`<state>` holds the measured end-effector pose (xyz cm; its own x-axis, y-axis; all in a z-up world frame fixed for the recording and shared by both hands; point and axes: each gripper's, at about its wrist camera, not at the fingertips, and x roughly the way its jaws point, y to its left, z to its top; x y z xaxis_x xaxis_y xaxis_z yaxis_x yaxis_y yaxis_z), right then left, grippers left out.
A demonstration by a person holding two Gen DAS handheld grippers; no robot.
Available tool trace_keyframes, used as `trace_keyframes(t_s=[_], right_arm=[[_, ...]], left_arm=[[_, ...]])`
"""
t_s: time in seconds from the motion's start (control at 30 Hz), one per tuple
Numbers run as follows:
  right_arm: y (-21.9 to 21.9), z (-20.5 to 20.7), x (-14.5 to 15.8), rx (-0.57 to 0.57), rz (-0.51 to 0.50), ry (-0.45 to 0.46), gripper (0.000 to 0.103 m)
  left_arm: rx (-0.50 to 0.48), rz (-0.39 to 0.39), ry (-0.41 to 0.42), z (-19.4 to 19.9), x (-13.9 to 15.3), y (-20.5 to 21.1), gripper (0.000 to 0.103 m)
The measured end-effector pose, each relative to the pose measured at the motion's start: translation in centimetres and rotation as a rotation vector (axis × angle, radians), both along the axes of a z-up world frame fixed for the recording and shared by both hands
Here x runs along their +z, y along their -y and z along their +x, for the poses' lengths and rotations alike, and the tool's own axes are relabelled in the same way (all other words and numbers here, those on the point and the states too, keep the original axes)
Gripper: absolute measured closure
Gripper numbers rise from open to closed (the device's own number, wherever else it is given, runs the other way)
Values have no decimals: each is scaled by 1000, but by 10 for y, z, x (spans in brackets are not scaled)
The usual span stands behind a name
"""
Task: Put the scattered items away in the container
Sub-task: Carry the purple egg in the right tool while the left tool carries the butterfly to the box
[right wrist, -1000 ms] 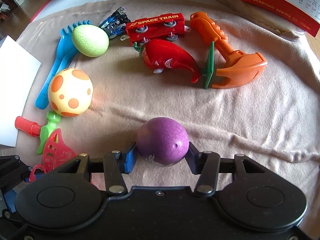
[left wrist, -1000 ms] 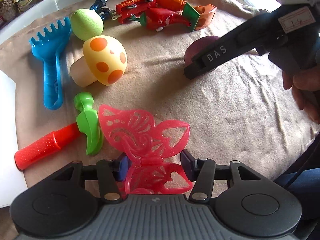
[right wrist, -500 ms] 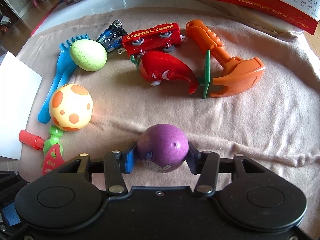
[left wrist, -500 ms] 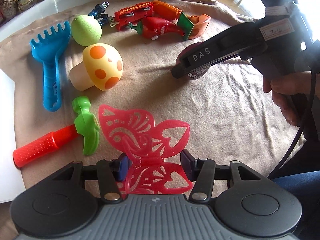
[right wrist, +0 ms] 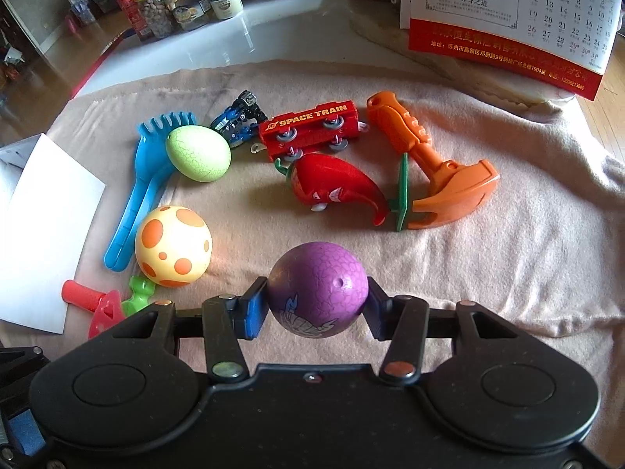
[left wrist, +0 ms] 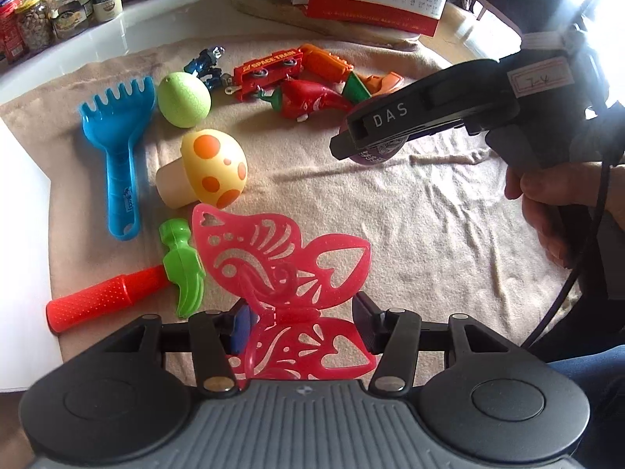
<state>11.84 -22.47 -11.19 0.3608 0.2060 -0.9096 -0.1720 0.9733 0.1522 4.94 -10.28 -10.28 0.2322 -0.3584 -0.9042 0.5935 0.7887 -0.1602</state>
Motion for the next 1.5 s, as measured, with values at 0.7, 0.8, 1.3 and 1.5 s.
trace_keyframes(t_s=[0.7, 0.8, 1.3, 1.5], right_arm=[[-30, -47, 34, 39, -87, 78, 53], [-44, -50, 54, 63, -96, 111, 53], [-183, -40, 158, 287, -25, 275, 53], [-251, -36, 157, 392, -4, 273, 53]], left_arm=[[134, 12, 304, -23, 107, -44, 49], [164, 1, 339, -20, 129, -61, 49], [307, 44, 445, 46, 188, -212, 49], [425, 146, 456, 87, 185, -274, 49]])
